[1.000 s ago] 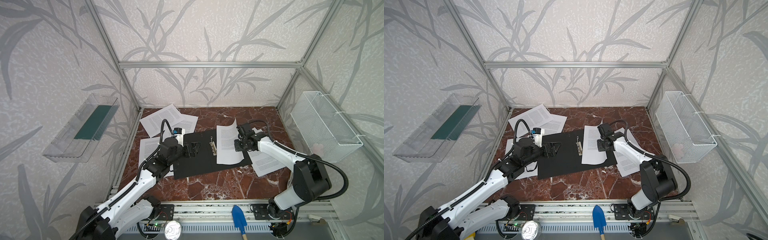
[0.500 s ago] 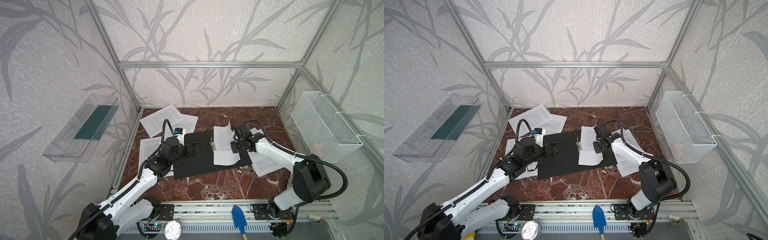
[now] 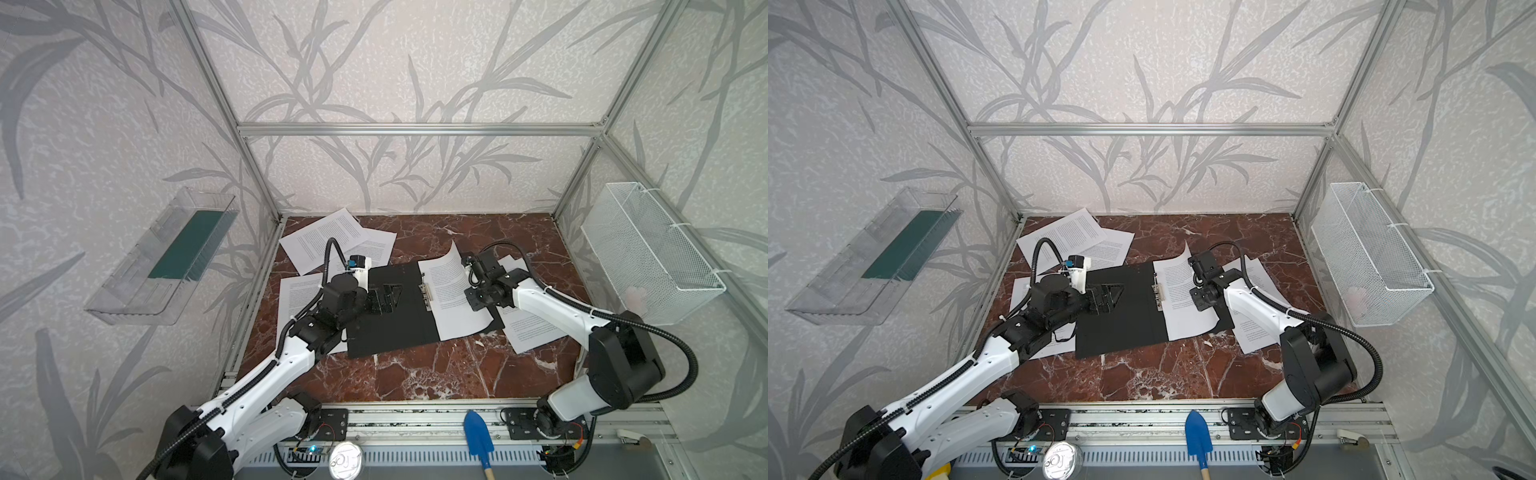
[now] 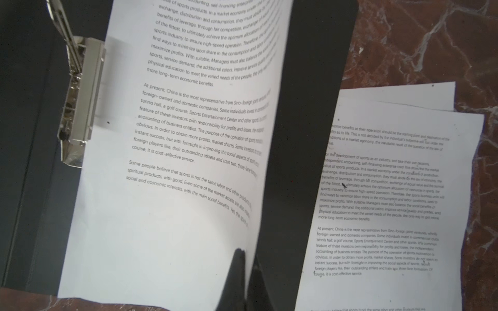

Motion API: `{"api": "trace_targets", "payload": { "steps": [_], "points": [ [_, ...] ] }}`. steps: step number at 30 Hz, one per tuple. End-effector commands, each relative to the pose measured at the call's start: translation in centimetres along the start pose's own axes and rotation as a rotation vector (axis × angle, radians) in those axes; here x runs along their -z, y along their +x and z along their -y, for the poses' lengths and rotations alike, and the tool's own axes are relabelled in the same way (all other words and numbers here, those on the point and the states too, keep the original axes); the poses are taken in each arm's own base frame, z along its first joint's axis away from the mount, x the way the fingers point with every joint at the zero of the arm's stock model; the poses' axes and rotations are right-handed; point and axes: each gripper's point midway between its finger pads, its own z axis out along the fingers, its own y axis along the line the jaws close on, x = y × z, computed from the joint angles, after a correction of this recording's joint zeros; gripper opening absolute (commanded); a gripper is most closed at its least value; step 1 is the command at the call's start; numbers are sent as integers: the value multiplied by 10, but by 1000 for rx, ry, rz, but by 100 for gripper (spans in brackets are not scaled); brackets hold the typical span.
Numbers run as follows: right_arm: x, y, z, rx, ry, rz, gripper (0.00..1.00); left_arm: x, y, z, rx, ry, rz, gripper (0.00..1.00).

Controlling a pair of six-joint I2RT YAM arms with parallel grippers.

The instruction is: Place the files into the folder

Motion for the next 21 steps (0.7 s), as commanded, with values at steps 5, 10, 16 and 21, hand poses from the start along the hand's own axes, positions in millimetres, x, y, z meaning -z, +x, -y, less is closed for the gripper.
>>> {"api": "trace_targets", "payload": {
  "steps": [5,10,16,21],
  "points": [
    [1,-1,3,0,19,24,0,0,2,-3,-1,-6,9,99],
    [0,-3,5,-5,30,33,0,-2,2,-4,-2,-11,7,99],
    [-2,-1,0,-16,6,21,0,-3,3,-5,0,-15,4,99],
    [-5,1,-1,-29,2,4,0,-3,4,-5,0,-17,1,99]
  ]
}}
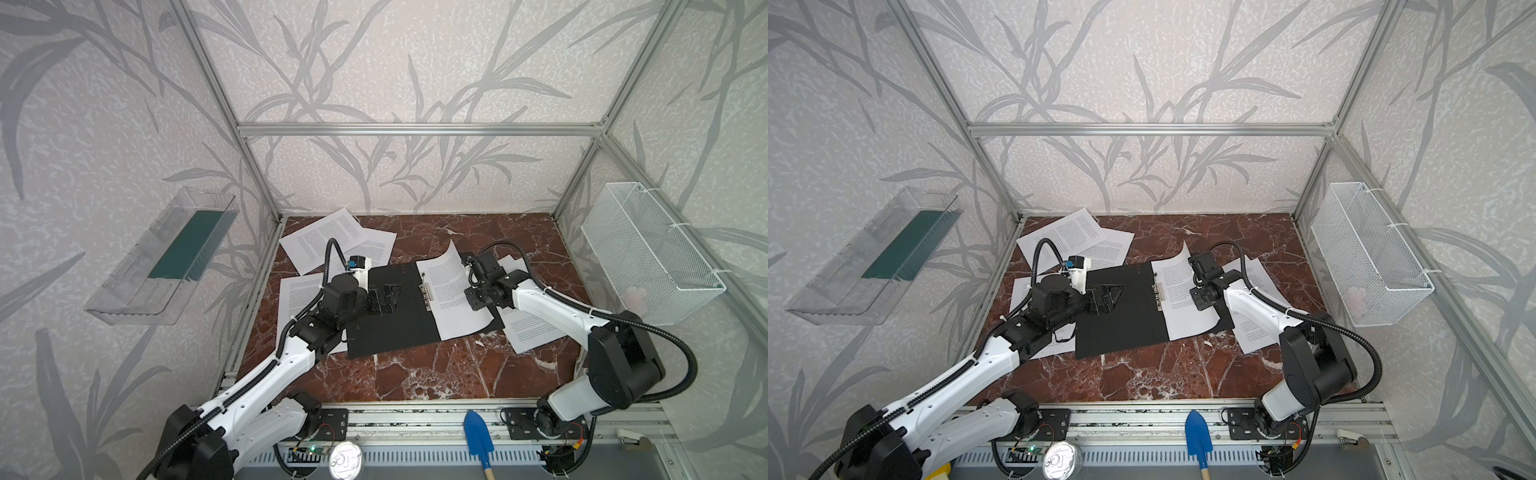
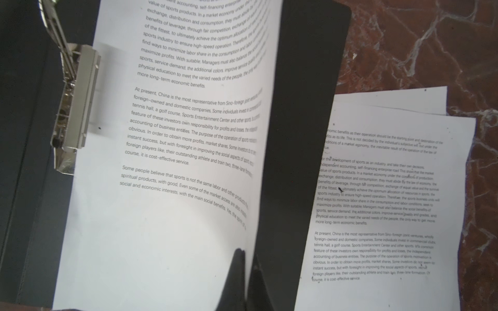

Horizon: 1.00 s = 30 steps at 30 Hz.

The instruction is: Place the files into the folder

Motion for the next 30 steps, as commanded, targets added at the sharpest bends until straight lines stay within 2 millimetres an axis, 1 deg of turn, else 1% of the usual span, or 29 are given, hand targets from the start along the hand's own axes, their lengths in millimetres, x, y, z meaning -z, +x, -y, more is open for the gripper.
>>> {"api": "trace_targets", "payload": {
  "steps": [1,7,11,20,25,27,30],
  "points": [
    [-3,4,-2,-22,-7,-18,0,-2,1,-3,-2,-9,6,99],
    [-11,9,4,-48,23,-60,0,-2,2,-3,-1,-8,3,99],
    [-13,10,9,-72,30,-63,0,-2,2,-2,0,-5,4,99],
    [-13,9,6,-88,5,-59,0,-2,1,-2,1,-4,5,99],
    [-15,10,6,-90,8,-66,8,-1,1,-2,1,-5,5,99],
    [-16,10,6,-93,8,-68,13,-1,1,-2,0,-3,6,99],
    [-17,9,8,-100,20,-64,27,-1,1,-2,2,-4,5,99]
  ]
}}
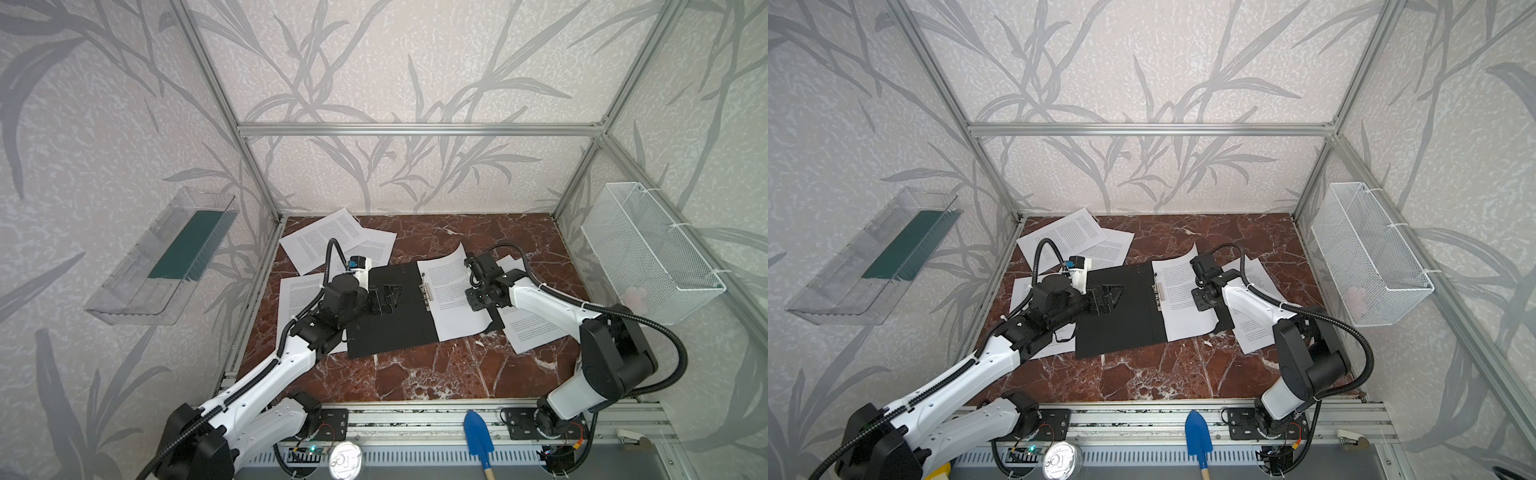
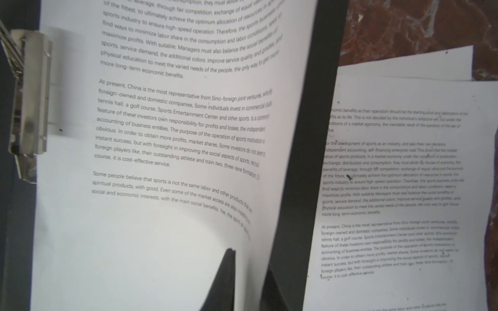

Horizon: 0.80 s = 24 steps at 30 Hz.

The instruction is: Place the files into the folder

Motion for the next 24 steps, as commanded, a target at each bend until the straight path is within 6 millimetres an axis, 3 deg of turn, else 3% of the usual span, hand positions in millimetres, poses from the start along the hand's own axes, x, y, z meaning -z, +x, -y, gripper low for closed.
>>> {"api": "trace_targets", "payload": {
  "steps": [1,4,8,12,13,14,18,21,24],
  "points": [
    [-3,-3,3,-21,16,-3,32,0,0,-1,1,-2,10,99],
    [-5,-3,8,-40,40,7,45,0,0,-1,2,-1,11,99],
    [-9,-4,6,-59,23,5,54,1,0,-2,2,-5,13,99],
    [-9,-3,11,-80,47,1,76,2,0,-3,3,-11,13,99],
    [-8,-3,14,-88,62,6,84,2,-1,-2,2,-12,15,99],
    [-7,-3,18,-101,76,18,99,2,-1,-3,2,-16,18,99],
    [6,-5,36,-187,99,69,99,3,-1,-8,9,-39,22,99],
    [30,-12,43,-232,90,152,99,6,0,-19,22,-109,16,99],
    [51,-22,34,-255,5,248,99,13,0,-40,53,-234,17,99]
  ]
}}
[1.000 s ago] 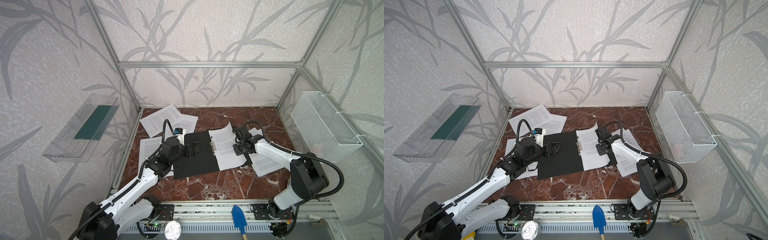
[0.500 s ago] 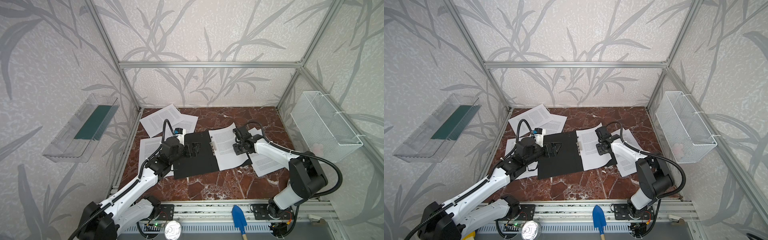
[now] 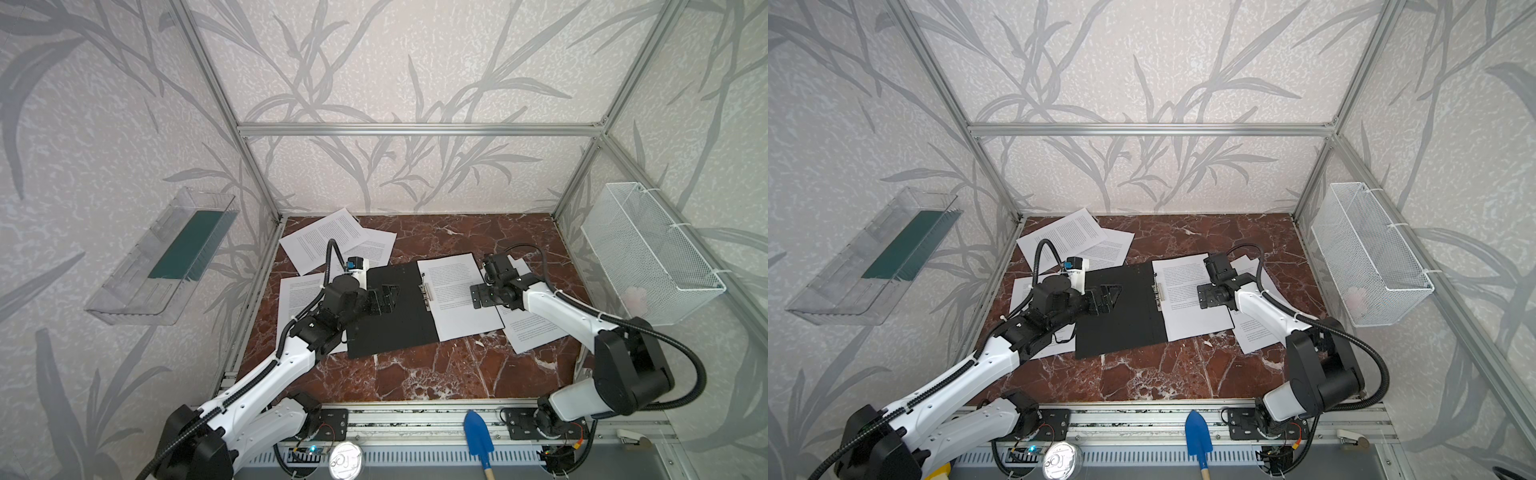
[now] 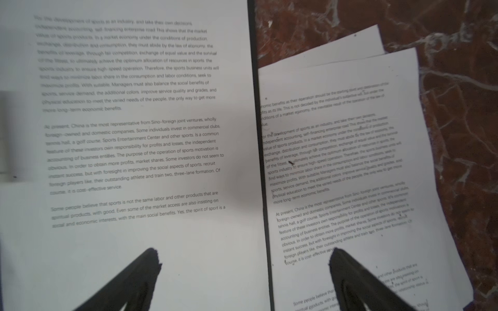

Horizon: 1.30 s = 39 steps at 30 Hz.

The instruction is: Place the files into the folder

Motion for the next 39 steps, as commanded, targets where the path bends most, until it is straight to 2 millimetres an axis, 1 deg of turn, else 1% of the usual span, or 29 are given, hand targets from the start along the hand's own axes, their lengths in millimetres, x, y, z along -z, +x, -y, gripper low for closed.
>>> {"api": "trace_targets", "payload": {
  "steps": [1,3,4,6,9,11,12,13,15,17,20,21,24,26,28,30,31,32,34,37,39],
  "points": [
    [31,-22,-13,-82,-116,125,99,11,-3,-30,46,-174,8,99],
    [45,-24,-25,-100,-191,132,99,16,-4,-42,56,-225,10,99],
    [49,-25,-30,-94,-206,139,99,20,-4,-53,49,-272,25,99],
    [60,-26,-43,-64,-223,156,99,35,0,-83,69,-415,66,99],
    [68,-27,-70,-47,-310,159,99,55,10,-111,101,-509,84,99],
    [69,-28,-101,-2,-394,141,99,68,15,-127,132,-576,58,99],
    [69,-28,-112,17,-420,137,99,68,19,-130,138,-578,43,99],
    [69,-27,-132,55,-454,133,99,69,24,-135,153,-581,25,99],
    [68,-24,-163,127,-491,127,100,69,35,-148,212,-603,2,99],
    [65,-16,-193,194,-531,111,99,69,42,-163,279,-636,16,99],
    [55,0,-221,279,-558,90,99,65,37,-176,324,-643,74,99],
    [50,6,-227,303,-560,80,99,65,35,-180,328,-652,94,99],
    [42,19,-240,321,-609,48,99,72,29,-202,342,-750,113,99],
    [39,26,-248,318,-653,33,99,74,28,-217,370,-793,109,99],
    [31,34,-251,320,-668,29,99,73,29,-232,409,-821,98,99],
    [22,41,-252,316,-667,18,98,76,33,-246,449,-857,77,99],
    [23,42,-253,318,-681,15,99,78,36,-253,473,-879,70,99],
    [16,47,-255,322,-678,-2,98,81,41,-261,505,-902,66,99],
    [10,49,-256,325,-674,-3,98,82,45,-271,563,-903,74,99],
    [9,54,-262,324,-706,-19,98,83,50,-282,627,-903,91,99],
    [9,57,-268,330,-725,-27,98,87,52,-290,651,-933,99,99]
  ]
}}
